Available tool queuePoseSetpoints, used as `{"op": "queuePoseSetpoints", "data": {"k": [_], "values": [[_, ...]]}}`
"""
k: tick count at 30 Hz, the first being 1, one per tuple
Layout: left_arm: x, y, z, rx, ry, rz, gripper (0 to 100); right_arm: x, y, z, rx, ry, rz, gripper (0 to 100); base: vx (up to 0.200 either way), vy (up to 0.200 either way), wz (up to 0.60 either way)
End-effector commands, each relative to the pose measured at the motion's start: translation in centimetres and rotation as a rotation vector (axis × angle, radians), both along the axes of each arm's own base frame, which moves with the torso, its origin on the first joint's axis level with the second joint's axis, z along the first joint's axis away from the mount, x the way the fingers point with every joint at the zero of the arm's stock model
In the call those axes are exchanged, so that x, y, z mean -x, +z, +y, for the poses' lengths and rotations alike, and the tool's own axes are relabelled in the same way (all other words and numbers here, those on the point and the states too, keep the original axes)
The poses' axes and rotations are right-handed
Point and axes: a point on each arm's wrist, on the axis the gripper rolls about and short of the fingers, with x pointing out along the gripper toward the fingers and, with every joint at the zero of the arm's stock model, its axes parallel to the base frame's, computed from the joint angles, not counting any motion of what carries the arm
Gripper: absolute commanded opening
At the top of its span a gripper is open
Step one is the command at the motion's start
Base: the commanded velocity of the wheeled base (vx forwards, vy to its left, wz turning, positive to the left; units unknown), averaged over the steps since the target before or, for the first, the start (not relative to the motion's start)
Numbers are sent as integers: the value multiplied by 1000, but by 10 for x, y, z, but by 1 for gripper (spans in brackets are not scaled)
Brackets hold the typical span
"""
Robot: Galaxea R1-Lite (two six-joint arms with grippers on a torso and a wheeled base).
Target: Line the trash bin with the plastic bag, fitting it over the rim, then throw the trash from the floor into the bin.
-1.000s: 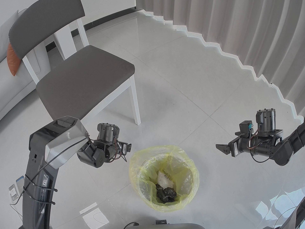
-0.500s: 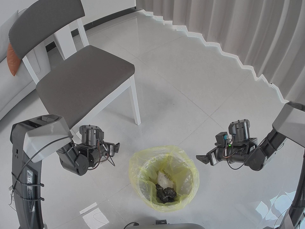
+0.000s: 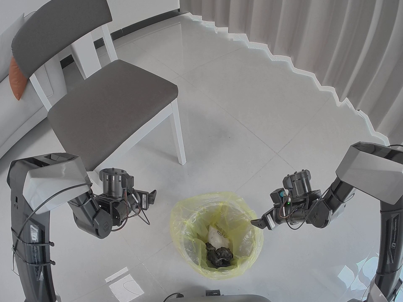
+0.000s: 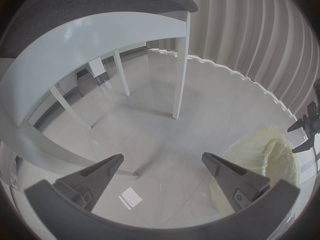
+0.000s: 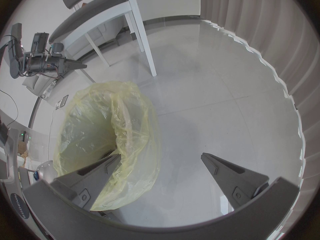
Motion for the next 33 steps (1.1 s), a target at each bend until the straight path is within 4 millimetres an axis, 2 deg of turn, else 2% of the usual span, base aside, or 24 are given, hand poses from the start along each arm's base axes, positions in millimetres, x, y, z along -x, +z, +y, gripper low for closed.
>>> {"op": "queuePoseSetpoints", "data": {"k": [1,6,12,24,29,33], "values": [[3,1,2,-1,4,3,100,-3,-6,0,4,-2,10,100,0,0,0],[5,-4,2,0,3,0,100,-1,1,-8,14,-6,0,100,0,0,0],[5,-6,-1,0,-6,1,100,-2,-2,-21,53,-7,2,100,0,0,0],[5,-8,-1,-2,-6,7,100,-4,21,-19,25,-8,-66,100,0,0,0],[6,-8,-2,-3,-6,8,100,-7,20,-19,23,-9,-67,100,0,0,0],[6,-7,-2,-3,-7,5,100,-16,10,-16,27,-9,-60,100,0,0,0]]}}
